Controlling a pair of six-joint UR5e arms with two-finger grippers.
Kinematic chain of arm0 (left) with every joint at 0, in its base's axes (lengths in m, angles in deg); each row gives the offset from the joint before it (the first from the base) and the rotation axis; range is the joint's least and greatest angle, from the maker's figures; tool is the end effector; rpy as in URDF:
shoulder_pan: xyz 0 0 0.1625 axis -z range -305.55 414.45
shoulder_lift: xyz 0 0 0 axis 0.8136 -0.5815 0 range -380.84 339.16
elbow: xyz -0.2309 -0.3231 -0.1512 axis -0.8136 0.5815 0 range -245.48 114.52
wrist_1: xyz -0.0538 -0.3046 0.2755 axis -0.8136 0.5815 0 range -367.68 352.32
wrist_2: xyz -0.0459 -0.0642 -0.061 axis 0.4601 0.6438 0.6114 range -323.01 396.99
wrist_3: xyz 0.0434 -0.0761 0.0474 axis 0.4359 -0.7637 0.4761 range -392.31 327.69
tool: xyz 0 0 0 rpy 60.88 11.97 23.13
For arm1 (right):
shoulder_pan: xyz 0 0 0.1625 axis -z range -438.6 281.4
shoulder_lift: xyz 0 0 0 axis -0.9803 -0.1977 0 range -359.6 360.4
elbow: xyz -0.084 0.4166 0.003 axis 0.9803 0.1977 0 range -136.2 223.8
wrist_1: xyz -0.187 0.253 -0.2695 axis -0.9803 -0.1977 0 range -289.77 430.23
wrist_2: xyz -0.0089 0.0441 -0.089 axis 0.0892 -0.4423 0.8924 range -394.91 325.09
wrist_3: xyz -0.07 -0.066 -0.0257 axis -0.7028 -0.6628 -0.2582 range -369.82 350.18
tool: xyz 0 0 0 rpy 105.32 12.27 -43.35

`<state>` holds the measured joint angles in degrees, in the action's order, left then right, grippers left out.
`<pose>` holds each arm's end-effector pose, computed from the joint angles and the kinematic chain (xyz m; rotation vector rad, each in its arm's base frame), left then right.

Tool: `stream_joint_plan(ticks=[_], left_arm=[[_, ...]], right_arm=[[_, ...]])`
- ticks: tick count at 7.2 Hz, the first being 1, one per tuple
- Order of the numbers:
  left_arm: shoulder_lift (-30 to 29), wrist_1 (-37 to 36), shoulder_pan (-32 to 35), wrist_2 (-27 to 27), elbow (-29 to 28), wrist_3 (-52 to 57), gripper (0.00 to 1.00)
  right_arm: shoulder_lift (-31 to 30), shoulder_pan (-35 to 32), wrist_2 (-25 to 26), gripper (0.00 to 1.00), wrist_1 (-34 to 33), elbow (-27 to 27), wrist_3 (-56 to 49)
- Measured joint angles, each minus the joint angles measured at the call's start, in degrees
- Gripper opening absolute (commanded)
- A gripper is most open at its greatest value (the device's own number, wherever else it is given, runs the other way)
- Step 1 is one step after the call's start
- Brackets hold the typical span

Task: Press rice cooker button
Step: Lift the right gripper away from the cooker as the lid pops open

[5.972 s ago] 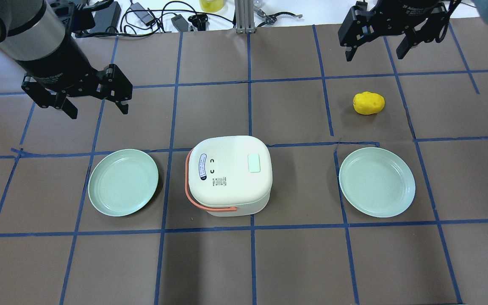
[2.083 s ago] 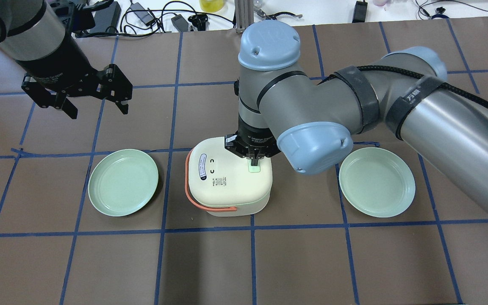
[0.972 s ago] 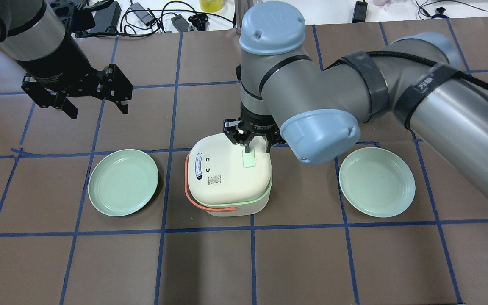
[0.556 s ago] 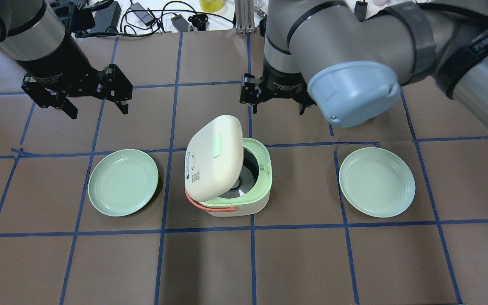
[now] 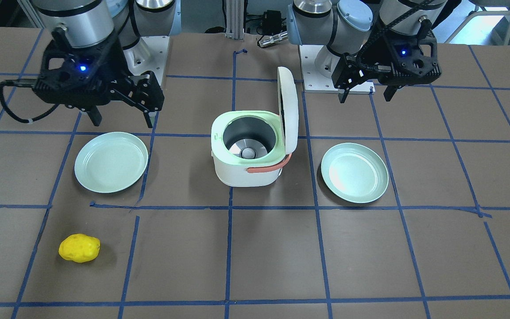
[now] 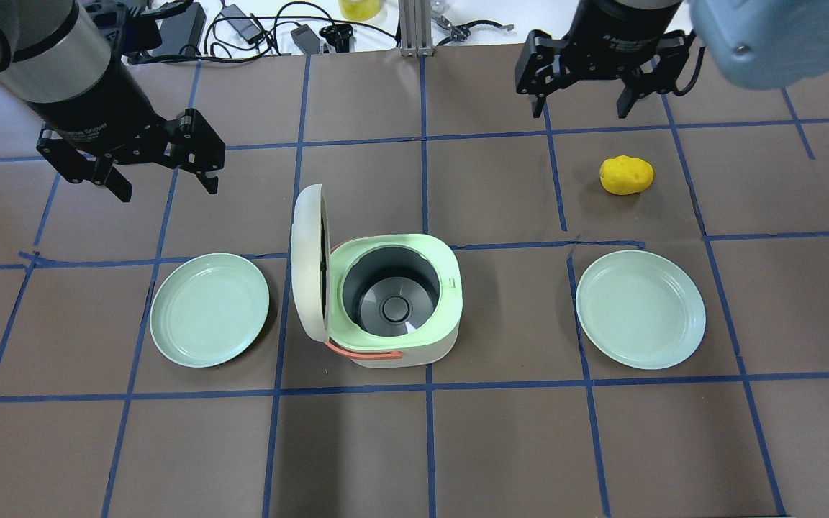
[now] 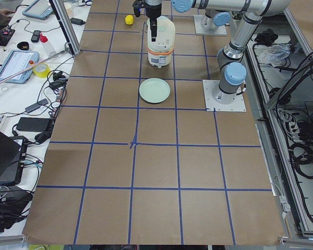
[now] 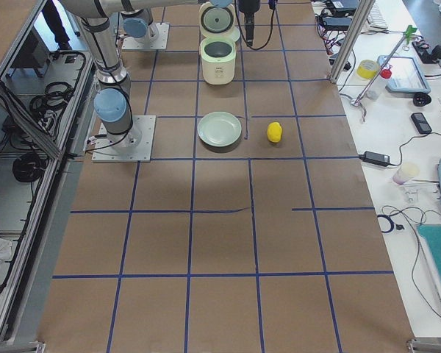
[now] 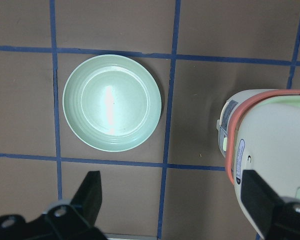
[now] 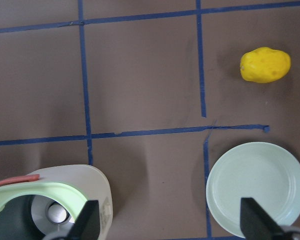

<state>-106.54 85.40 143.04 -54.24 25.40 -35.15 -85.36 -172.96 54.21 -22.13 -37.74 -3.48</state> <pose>-0.1199 -0.4631 0.5108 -0.1156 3.1181 -0.0101 0.1750 -0.5212 0.5277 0.0521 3.1103 -0.1755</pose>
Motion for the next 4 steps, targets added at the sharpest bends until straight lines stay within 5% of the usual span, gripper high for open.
stream_joint_plan(ticks=[4], left_arm=[[0.0,0.0,0.0,0.0,0.0,0.0,1.0]], right_arm=[[-1.2,3.3,0.3,1.0,2.7,0.7,-3.9]])
